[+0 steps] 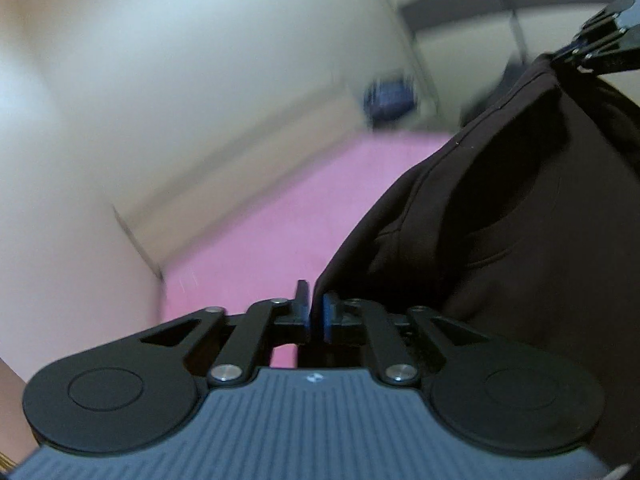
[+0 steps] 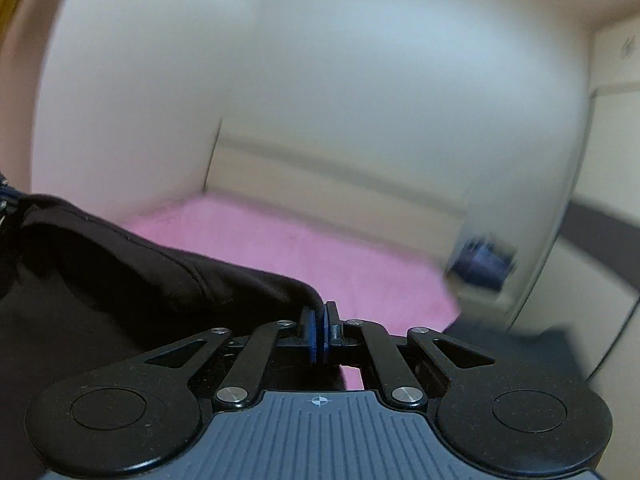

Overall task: Fold clothes
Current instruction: 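Lift the black shirt high with both grippers and shake it out, then lay the black shirt flat on the pink bed and open both grippers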

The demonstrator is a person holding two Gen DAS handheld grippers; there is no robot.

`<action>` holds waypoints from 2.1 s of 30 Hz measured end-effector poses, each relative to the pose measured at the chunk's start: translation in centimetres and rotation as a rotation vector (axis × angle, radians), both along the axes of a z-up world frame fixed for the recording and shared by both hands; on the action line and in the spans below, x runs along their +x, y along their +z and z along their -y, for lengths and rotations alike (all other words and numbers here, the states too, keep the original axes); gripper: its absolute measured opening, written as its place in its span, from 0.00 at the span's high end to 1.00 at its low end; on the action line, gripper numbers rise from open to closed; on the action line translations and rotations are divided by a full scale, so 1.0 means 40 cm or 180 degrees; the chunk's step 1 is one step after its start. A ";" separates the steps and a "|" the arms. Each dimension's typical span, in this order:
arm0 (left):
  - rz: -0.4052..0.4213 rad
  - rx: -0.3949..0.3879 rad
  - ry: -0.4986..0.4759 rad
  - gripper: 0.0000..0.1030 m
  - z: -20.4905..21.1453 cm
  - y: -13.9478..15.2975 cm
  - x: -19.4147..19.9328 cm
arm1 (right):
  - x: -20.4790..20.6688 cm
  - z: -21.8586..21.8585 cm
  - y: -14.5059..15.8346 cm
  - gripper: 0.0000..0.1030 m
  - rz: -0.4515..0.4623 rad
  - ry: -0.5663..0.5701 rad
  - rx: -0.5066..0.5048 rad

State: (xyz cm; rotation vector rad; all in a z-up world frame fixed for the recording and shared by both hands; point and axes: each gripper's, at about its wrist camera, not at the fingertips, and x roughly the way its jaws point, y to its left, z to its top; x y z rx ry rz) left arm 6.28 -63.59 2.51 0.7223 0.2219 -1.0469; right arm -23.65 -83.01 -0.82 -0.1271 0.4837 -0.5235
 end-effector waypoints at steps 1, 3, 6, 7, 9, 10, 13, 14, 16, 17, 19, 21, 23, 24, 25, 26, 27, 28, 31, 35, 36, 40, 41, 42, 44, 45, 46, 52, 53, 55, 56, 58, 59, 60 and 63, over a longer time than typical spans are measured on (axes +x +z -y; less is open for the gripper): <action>-0.0154 0.0150 0.0112 0.71 0.066 -0.082 0.043 | 0.052 0.053 -0.078 0.99 -0.0154 0.0008 0.0129; -0.0348 0.0376 0.0282 0.64 0.121 -0.201 0.092 | 0.152 0.130 -0.239 0.99 -0.0531 0.0011 0.0365; -0.0483 0.0613 0.0462 0.65 0.095 -0.317 0.114 | 0.156 0.166 -0.425 0.29 -0.0807 -0.0045 0.0545; -0.0528 0.0692 0.0522 0.64 0.086 -0.356 0.121 | 0.149 0.156 -0.473 0.17 -0.0783 -0.0057 0.0544; -0.0618 0.0850 0.0642 0.61 0.069 -0.433 0.136 | 0.152 0.118 -0.532 0.15 -0.0822 0.0003 0.0630; -0.0663 0.0929 0.0703 0.60 0.060 -0.472 0.143 | 0.141 0.100 -0.552 0.15 -0.0878 0.0001 0.0753; -0.0966 0.1059 0.0951 0.58 -0.046 -0.535 0.090 | 0.065 0.081 -0.606 0.15 -0.0968 -0.0063 0.1233; -0.1084 0.1098 0.1029 0.58 -0.083 -0.549 0.082 | 0.029 0.070 -0.617 0.15 -0.1003 -0.0093 0.1379; -0.1282 0.1197 0.1110 0.58 -0.158 -0.576 0.063 | -0.027 0.040 -0.617 0.15 -0.1089 -0.0155 0.1607; -0.1359 0.1235 0.1137 0.58 -0.208 -0.594 0.049 | -0.063 0.012 -0.628 0.15 -0.1135 -0.0199 0.1721; -0.1535 0.1355 0.1143 0.57 -0.259 -0.642 0.014 | -0.106 -0.023 -0.645 0.15 -0.1227 -0.0297 0.1943; -0.1636 0.1447 0.1099 0.53 -0.292 -0.686 -0.016 | -0.072 -0.029 -0.638 0.15 -0.1348 -0.0375 0.2045; -0.1800 0.1503 0.1046 0.51 -0.323 -0.741 -0.031 | -0.094 -0.069 -0.649 0.15 -0.1441 -0.0477 0.2084; -0.1836 0.1546 0.1002 0.51 -0.335 -0.767 -0.034 | -0.117 -0.095 -0.658 0.15 -0.1481 -0.0533 0.2090; -0.1871 0.1589 0.0958 0.52 -0.348 -0.793 -0.037 | -0.130 -0.116 -0.669 0.15 -0.1517 -0.0595 0.2089; -0.1875 0.1637 0.0905 0.55 -0.357 -0.806 -0.041 | -0.136 -0.131 -0.678 0.15 -0.1546 -0.0663 0.2078; -0.1874 0.1695 0.0843 0.58 -0.360 -0.831 -0.044 | -0.147 -0.149 -0.684 0.15 -0.1572 -0.0728 0.2069; -0.1884 0.1726 0.0786 0.62 -0.363 -0.850 -0.046 | -0.157 -0.165 -0.688 0.15 -0.1596 -0.0781 0.2051; -0.1917 0.1640 0.0570 0.79 -0.367 -0.875 -0.048 | -0.172 -0.210 -0.689 0.15 -0.1652 -0.0897 0.1951; -0.1892 0.1496 0.0413 0.99 -0.432 -0.795 -0.030 | -0.148 -0.259 -0.663 0.15 -0.1603 -0.0975 0.1869; -0.1847 0.1411 0.0435 0.99 -0.452 -0.761 -0.010 | -0.131 -0.267 -0.653 0.15 -0.1583 -0.0959 0.1851; -0.1555 0.1136 0.0647 0.99 -0.539 -0.629 0.107 | -0.069 -0.300 -0.611 0.15 -0.1501 -0.0876 0.1768; -0.1466 0.1084 0.0738 0.99 -0.562 -0.602 0.151 | -0.056 -0.307 -0.602 0.15 -0.1479 -0.0860 0.1759; -0.1347 0.1038 0.0843 0.99 -0.586 -0.576 0.207 | -0.044 -0.314 -0.593 0.15 -0.1460 -0.0845 0.1749; -0.1156 0.1014 0.1004 0.99 -0.614 -0.551 0.300 | -0.024 -0.324 -0.584 0.15 -0.1439 -0.0817 0.1738; -0.1060 0.1006 0.1094 0.98 -0.625 -0.547 0.349 | -0.017 -0.329 -0.582 0.15 -0.1434 -0.0805 0.1736; -0.1011 0.1004 0.1205 0.98 -0.631 -0.550 0.394 | -0.014 -0.333 -0.580 0.15 -0.1431 -0.0797 0.1735; -0.0806 0.1031 0.1562 0.90 -0.627 -0.566 0.428 | -0.033 -0.340 -0.576 0.15 -0.1476 -0.0990 0.1783; -0.0848 0.1030 0.1507 0.87 -0.628 -0.566 0.411 | -0.048 -0.341 -0.573 0.15 -0.1476 -0.1059 0.1801; -0.0969 0.1070 0.1321 0.86 -0.605 -0.584 0.358 | -0.076 -0.327 -0.574 0.15 -0.1469 -0.1194 0.1837; -0.1054 0.1099 0.1228 0.85 -0.587 -0.597 0.321 | -0.091 -0.317 -0.574 0.15 -0.1463 -0.1254 0.1840; -0.1225 0.1156 0.1042 0.84 -0.549 -0.623 0.246 | -0.126 -0.299 -0.575 0.15 -0.1466 -0.1385 0.1836; -0.1309 0.1183 0.0948 0.83 -0.530 -0.636 0.209 | -0.150 -0.288 -0.580 0.15 -0.1466 -0.1447 0.1853; -0.1372 0.1200 0.0851 0.82 -0.507 -0.644 0.168 | -0.174 -0.274 -0.587 0.15 -0.1465 -0.1500 0.1879; -0.1524 0.1239 0.0595 0.78 -0.431 -0.663 0.052 | -0.247 -0.218 -0.617 0.15 -0.1469 -0.1609 0.1970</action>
